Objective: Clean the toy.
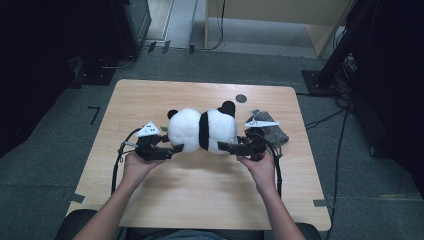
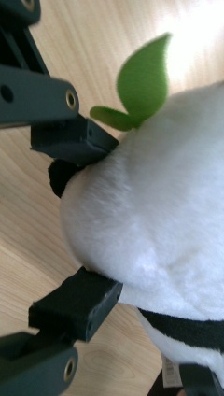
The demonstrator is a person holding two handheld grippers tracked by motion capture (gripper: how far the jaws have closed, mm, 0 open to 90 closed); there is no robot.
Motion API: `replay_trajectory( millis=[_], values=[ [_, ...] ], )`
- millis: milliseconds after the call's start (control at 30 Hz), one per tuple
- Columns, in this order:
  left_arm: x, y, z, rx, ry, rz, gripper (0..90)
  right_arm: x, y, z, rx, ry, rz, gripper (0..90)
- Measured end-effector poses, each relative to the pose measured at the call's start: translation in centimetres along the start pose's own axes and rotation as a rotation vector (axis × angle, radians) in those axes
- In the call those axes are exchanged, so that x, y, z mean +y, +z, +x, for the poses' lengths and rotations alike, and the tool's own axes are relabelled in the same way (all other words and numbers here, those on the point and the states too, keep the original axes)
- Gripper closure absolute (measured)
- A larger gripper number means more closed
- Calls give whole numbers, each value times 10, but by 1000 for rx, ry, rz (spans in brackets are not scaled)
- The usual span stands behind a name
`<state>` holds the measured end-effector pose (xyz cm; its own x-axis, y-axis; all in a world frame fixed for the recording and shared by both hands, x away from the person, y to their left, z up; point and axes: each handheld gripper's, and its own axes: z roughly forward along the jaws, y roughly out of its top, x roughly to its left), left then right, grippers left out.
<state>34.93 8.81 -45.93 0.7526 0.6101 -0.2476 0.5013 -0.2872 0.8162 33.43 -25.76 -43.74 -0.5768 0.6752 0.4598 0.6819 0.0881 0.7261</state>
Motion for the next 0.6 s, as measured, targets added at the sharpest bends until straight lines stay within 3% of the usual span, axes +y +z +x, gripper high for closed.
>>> replay_trajectory(
  millis=[67,200,367,500,600],
  values=[
    [1,-1,0,0,-27,7,420,1,-1,2,-10,-12,4,318],
    [3,-6,1,-1,-44,-4,441,2,-2,3,5,-7,1,318],
    [0,-6,7,-8,-105,57,434,0,4,8,-20,-19,83,306],
    [-4,-4,13,-5,-170,57,424,-3,13,6,-46,-37,112,304],
    [-8,0,18,11,-185,71,407,-4,19,1,-44,-33,102,305]
  ],
)
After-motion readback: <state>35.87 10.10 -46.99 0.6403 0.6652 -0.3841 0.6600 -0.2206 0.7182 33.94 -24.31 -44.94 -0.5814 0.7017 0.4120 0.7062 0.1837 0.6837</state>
